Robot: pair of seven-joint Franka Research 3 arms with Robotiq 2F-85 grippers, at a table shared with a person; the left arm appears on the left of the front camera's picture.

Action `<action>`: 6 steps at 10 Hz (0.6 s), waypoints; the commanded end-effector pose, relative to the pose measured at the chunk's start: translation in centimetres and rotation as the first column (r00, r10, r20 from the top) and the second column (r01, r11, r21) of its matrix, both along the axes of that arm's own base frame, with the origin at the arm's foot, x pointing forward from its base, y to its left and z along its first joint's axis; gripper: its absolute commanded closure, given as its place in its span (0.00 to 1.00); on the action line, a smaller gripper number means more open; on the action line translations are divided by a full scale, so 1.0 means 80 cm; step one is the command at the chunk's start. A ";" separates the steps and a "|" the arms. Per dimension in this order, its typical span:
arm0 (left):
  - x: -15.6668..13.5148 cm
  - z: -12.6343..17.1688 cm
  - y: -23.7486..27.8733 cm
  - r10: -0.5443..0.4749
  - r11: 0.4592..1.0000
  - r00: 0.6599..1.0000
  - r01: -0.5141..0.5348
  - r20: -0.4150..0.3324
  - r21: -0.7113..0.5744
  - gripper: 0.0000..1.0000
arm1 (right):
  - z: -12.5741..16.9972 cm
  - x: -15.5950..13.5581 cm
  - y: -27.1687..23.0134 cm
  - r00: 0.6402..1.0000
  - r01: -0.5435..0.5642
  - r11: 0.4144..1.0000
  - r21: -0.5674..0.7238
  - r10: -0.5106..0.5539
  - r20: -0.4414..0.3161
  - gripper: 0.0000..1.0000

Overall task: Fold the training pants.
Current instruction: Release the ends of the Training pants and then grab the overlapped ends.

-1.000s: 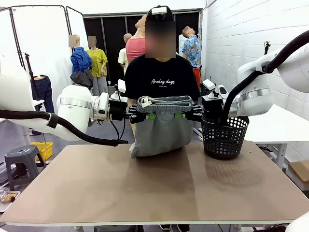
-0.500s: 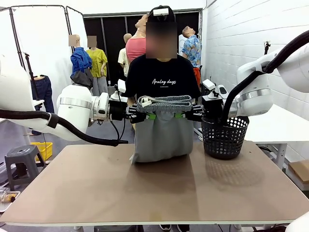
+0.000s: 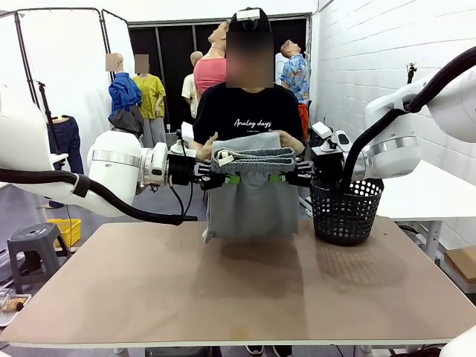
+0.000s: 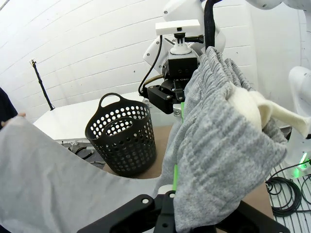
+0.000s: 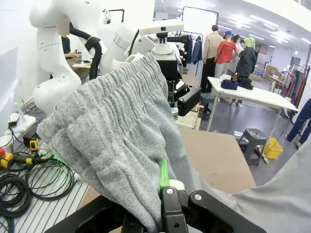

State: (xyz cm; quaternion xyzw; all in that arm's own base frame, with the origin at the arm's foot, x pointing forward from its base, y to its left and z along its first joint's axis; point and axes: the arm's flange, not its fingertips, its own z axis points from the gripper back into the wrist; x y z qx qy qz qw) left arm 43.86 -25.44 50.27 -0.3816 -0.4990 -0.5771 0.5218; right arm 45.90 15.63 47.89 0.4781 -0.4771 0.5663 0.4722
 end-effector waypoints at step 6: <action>-0.005 0.000 -0.001 0.014 1.000 1.000 -0.014 0.018 -0.017 1.00 | 0.002 -0.002 0.000 1.000 -0.011 1.000 0.011 0.011 0.011 1.00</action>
